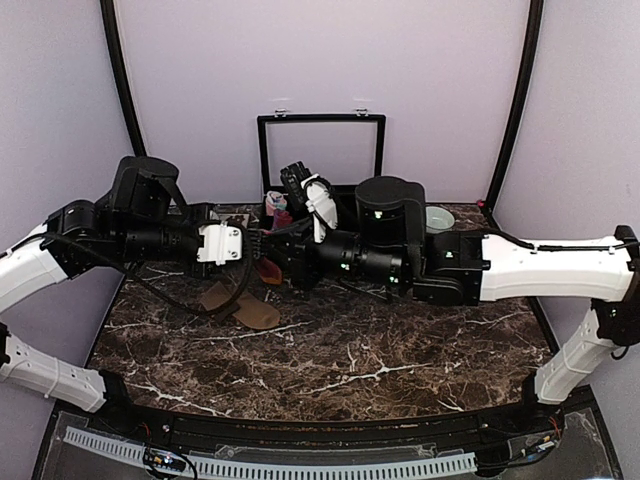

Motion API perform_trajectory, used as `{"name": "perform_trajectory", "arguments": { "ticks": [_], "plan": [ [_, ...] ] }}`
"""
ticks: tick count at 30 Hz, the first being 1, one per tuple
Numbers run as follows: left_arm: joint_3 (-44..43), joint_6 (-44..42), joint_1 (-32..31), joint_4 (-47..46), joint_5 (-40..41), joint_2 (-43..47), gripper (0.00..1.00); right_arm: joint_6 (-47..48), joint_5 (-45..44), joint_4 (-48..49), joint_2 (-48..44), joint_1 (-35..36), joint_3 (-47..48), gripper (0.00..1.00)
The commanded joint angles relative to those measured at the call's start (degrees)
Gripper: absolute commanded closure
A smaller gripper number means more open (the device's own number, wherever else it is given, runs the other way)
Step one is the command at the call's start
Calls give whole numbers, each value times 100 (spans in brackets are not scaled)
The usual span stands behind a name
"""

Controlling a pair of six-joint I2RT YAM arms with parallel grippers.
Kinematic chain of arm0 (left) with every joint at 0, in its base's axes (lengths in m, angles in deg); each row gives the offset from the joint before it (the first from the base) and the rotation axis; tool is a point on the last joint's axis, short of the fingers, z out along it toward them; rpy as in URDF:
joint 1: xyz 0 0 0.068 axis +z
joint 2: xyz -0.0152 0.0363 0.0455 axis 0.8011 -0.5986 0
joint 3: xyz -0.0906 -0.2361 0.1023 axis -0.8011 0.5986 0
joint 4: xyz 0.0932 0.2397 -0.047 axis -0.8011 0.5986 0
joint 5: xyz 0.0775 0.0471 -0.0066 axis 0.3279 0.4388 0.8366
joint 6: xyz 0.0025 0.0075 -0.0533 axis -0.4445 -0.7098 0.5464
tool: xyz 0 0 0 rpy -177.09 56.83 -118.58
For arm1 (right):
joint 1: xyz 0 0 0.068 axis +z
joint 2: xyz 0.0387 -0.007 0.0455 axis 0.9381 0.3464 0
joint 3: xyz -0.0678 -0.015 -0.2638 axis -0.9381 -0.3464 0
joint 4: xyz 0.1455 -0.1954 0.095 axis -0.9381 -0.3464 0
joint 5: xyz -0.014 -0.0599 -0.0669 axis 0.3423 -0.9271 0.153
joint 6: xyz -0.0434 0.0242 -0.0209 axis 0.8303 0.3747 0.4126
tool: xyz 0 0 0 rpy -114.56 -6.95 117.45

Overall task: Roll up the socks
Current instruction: Roll the sock.

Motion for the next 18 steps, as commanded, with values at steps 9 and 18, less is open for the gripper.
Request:
{"name": "perform_trajectory", "arguments": {
  "ticks": [9,18],
  "plan": [
    [1379,-1910,-355,-2772,1324,679,100,-3015,238,592,252,-294,148,100],
    [174,402,-315,-236,95,240,100,-1368,358,687,-311,-334,-35,39]
  ]
}}
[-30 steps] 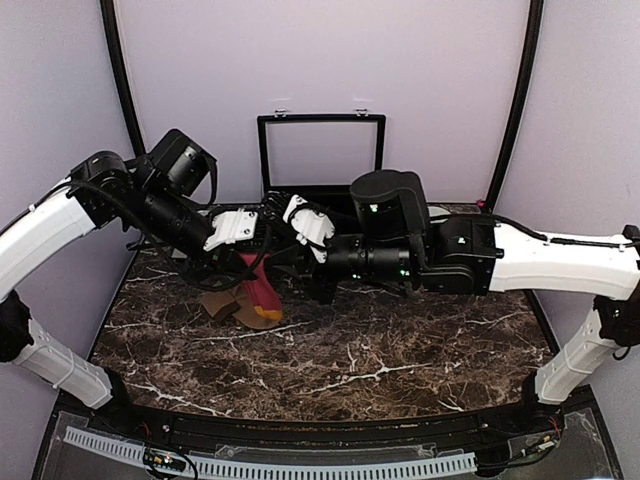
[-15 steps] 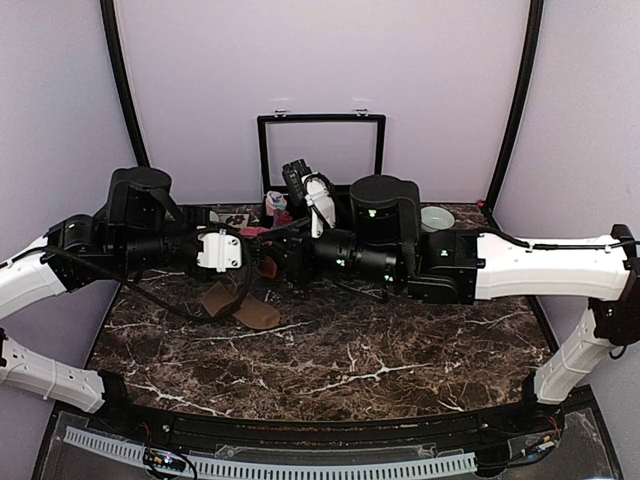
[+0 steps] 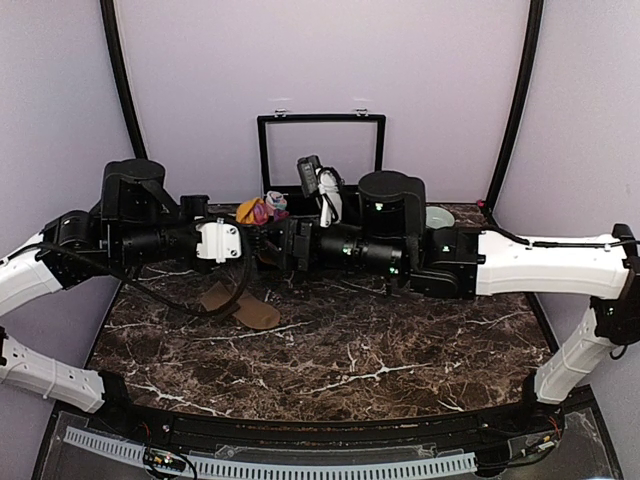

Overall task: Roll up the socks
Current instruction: Roll the sock.

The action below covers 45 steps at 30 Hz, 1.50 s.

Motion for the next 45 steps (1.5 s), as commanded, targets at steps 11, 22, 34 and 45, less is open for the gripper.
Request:
{"name": "perform_trajectory", "arguments": {
  "ticks": [11,22,34,45],
  "plan": [
    [-3182,2515,902,5116,-5730,-1974,100,4641,1390,-236,-2033,-103,-920,36],
    [-3724,1966,895,6364,-7224,-2538,100,5558,2306,-1645,-1490,-63,-25,35],
    [-3499,1970,876,6373,-7270,-2556,100,6008,2656,-1400,-1068,-4,208,32],
    [-3425,1852,858,6364,-6805,-2541,100,5865,2667,-1259,-849,34,441,44]
  ]
}}
